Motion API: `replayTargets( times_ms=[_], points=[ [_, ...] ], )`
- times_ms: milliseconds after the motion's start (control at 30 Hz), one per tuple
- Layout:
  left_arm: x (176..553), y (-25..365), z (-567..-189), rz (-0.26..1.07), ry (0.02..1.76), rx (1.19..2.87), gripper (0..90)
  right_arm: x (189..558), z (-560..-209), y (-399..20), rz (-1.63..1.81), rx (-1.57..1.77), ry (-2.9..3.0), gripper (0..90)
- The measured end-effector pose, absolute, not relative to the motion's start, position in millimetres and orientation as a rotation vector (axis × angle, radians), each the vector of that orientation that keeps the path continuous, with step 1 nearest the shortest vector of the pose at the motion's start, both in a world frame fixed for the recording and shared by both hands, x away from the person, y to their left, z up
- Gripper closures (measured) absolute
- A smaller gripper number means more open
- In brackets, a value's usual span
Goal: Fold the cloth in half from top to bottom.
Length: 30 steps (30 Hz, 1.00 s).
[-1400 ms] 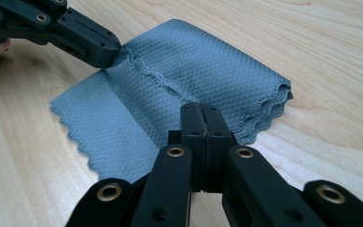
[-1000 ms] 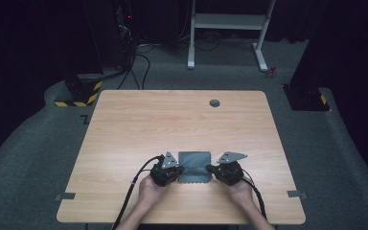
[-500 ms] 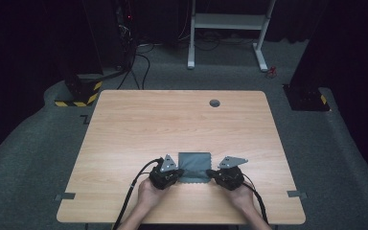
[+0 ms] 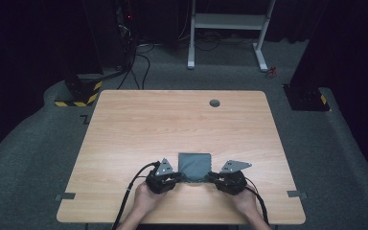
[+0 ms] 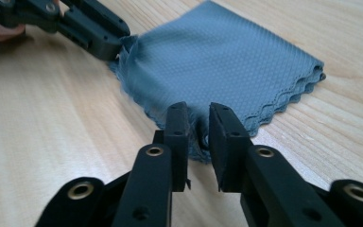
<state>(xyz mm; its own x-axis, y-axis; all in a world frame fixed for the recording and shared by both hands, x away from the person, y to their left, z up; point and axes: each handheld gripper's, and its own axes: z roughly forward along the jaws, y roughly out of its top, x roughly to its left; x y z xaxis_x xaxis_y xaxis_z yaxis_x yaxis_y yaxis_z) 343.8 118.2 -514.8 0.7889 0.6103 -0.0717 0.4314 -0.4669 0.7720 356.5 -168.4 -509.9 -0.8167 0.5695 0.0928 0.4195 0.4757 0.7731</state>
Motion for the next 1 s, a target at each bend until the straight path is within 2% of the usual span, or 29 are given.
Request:
replayTargets(
  times_ms=[67,200,333,433,567,1000],
  points=[
    [340.9,123.6,-512.1,0.263,0.778,2.113,74.0,353.8,-506.5,-170.4,1.268,0.86,2.527,77.7],
    [342.7,130.2,-497.7,0.282,0.793,2.049,69.7,354.0,-500.5,-171.1,1.266,0.887,2.506,84.7],
    [356.9,121.3,-490.2,0.308,0.832,2.039,63.9,360.4,-499.3,-163.3,1.264,0.912,2.491,86.6],
    [367.3,106.6,-494.0,0.318,0.839,2.081,58.5,365.6,-500.9,-154.6,1.221,0.94,2.499,79.8],
    [366.7,92.1,-502.7,0.329,0.827,2.156,54.5,362.6,-505.8,-144.1,1.129,0.902,2.516,76.8],
    [348.3,109.0,-516.8,0.284,0.857,2.207,49.8,350.7,-520.1,-161.4,1.096,0.901,2.529,68.3]
  ],
)
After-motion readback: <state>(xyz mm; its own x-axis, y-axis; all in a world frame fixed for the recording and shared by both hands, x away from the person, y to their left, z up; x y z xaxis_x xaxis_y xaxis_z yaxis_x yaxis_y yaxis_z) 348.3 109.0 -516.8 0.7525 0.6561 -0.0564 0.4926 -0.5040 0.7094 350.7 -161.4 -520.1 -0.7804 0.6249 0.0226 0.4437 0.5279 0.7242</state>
